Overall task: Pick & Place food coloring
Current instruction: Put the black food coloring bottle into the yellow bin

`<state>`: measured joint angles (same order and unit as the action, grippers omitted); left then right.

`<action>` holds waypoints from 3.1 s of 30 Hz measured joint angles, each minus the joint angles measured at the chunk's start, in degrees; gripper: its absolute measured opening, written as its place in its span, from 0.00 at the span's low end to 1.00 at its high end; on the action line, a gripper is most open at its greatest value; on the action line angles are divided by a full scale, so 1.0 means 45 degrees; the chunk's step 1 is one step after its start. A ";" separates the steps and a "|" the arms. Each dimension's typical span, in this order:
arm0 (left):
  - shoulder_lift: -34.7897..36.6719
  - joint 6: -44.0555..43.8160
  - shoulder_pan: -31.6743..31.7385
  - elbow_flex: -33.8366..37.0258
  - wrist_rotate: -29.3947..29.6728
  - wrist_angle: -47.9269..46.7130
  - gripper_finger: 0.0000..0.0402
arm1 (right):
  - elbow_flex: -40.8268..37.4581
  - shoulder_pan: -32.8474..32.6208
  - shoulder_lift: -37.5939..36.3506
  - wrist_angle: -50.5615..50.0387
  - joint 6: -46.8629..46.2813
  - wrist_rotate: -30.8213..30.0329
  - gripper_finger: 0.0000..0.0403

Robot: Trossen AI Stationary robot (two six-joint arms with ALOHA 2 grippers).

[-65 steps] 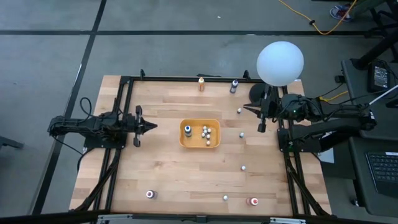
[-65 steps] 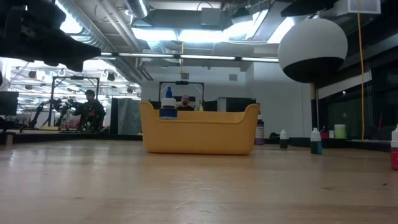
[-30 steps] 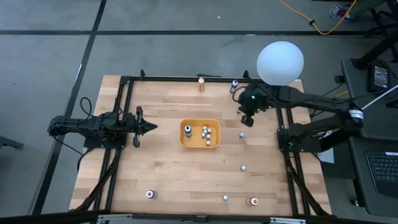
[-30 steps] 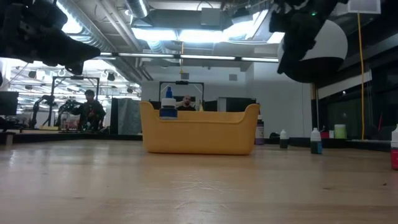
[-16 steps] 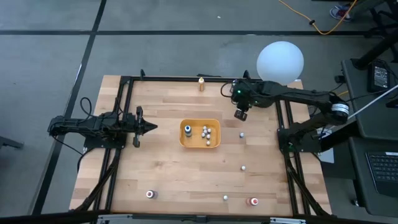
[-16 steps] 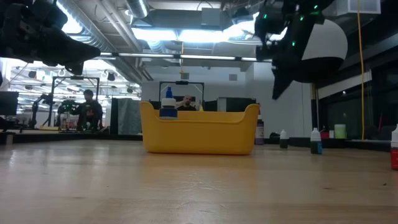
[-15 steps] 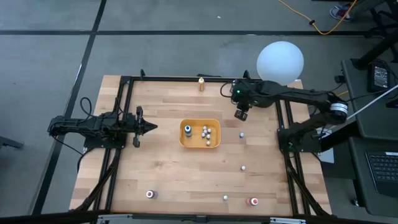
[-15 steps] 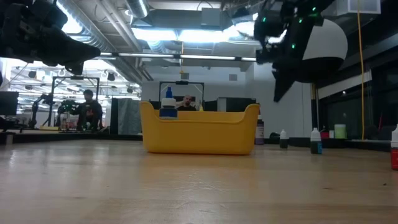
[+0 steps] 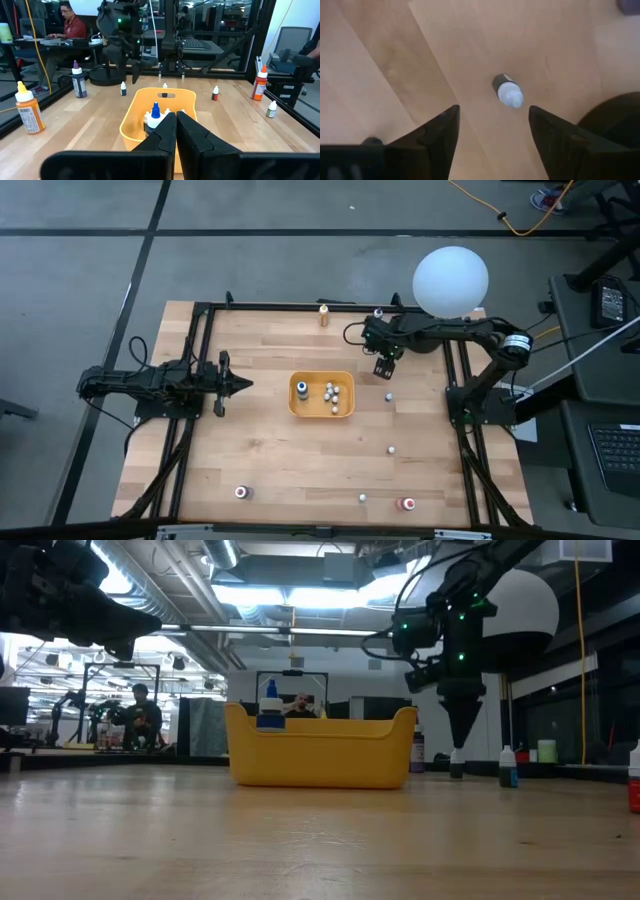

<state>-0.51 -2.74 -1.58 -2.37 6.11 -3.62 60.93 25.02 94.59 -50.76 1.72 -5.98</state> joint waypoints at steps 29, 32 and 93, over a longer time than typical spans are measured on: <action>0.0000 0.0106 0.0000 -0.0005 0.0005 -0.0005 0.02 | 0.0000 0.0299 0.0553 0.0661 -0.0026 -0.0670 0.57; 0.0000 0.0110 0.0000 -0.0005 0.0001 -0.0005 0.02 | 0.0000 0.0466 0.0553 0.0603 -0.0033 -0.0675 0.55; 0.0000 0.0106 0.0000 -0.0005 0.0005 -0.0005 0.03 | -0.0034 0.0578 0.0573 0.0432 0.0376 0.0253 0.30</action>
<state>-0.51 -2.26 -1.58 -2.39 6.13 -3.64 60.77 27.62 97.17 -48.82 3.41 -4.84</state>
